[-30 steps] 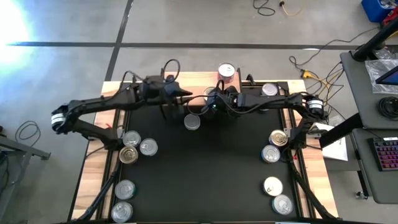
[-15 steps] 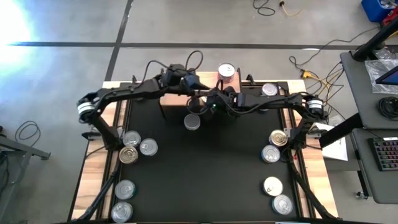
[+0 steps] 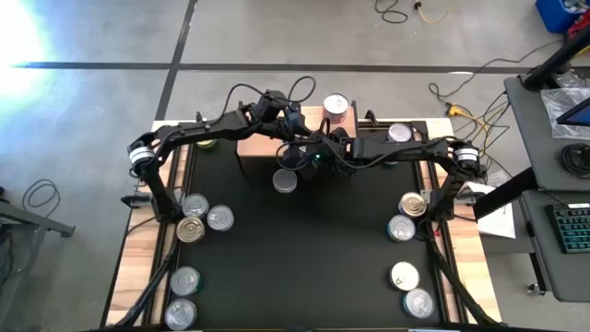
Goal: Stack canned seafood by type on shelf
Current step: Put the blue-pink tuna can on the shelf
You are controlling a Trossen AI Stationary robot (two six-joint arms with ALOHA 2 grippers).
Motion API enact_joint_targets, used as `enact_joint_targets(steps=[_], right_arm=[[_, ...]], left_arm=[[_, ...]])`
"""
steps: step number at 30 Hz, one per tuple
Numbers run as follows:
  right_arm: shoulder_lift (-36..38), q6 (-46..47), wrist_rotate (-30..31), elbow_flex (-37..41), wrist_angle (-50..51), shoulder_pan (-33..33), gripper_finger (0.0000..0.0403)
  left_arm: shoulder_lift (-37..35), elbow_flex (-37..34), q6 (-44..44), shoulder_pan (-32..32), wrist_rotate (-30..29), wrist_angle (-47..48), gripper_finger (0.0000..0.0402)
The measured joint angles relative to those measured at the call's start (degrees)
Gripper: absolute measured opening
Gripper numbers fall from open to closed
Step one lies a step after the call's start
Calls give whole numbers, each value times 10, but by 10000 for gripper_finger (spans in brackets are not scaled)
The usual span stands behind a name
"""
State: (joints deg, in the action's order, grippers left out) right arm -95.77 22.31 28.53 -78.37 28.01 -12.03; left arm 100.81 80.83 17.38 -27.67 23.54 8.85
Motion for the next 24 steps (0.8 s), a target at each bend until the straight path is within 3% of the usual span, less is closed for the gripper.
enact_joint_targets(steps=[14,24], right_arm=[[0,-26,0,0,2,0,400],[8,6,-28,-20,47,2,400]], left_arm=[[8,-22,-9,-25,-8,14,78],[16,-22,5,-31,-41,22,78]])
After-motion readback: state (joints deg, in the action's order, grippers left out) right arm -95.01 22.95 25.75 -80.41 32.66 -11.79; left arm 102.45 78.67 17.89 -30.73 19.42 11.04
